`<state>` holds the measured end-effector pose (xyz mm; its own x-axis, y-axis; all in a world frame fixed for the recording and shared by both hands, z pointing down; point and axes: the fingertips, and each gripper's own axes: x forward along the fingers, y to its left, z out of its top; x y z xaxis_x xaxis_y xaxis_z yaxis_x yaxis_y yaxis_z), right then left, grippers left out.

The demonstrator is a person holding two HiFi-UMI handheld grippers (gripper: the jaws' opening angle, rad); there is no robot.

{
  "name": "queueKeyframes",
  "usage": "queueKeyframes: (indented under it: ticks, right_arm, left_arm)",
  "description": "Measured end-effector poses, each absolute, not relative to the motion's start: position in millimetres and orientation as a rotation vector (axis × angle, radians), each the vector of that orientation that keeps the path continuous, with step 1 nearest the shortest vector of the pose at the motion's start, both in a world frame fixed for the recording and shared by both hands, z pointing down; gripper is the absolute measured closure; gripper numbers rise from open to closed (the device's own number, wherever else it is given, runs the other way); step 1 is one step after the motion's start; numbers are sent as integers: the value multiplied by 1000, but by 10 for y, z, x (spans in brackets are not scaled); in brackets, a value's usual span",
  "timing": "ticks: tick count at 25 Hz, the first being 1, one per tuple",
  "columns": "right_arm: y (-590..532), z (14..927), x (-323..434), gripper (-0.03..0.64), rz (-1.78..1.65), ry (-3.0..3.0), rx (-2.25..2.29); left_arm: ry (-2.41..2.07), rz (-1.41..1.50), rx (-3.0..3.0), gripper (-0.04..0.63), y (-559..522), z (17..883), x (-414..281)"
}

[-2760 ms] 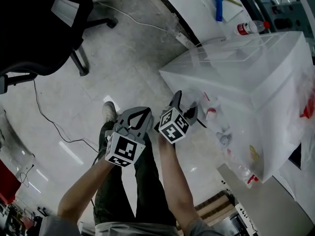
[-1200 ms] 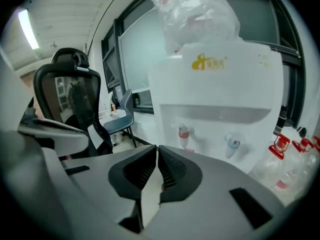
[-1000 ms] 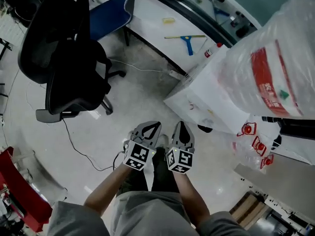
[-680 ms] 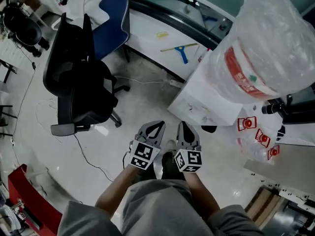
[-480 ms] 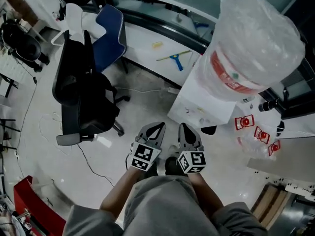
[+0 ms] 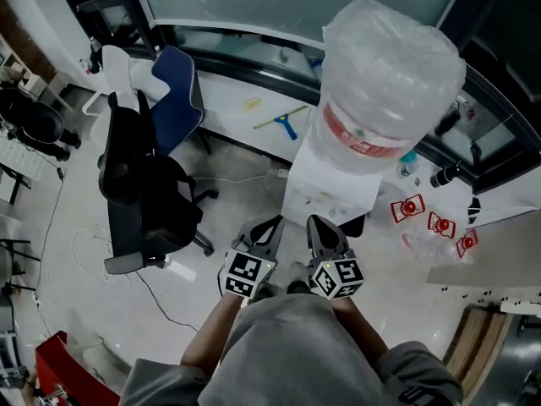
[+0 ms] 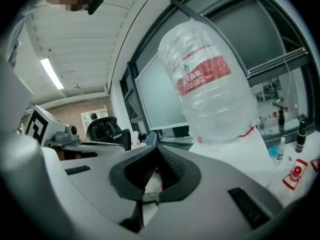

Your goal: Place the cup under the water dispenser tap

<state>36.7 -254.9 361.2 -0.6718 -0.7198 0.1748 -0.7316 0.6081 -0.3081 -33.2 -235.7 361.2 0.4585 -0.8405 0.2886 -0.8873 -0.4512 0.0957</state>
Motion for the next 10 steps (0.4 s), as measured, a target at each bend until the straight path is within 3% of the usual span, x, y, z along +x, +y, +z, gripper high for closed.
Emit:
queueKeyframes:
  ticks: [10]
  right_arm:
    - [-2523,3434,547,607,625,-2829,1220]
  left_arm:
    - [-1449,291,2491,586,-2313,3437,-149]
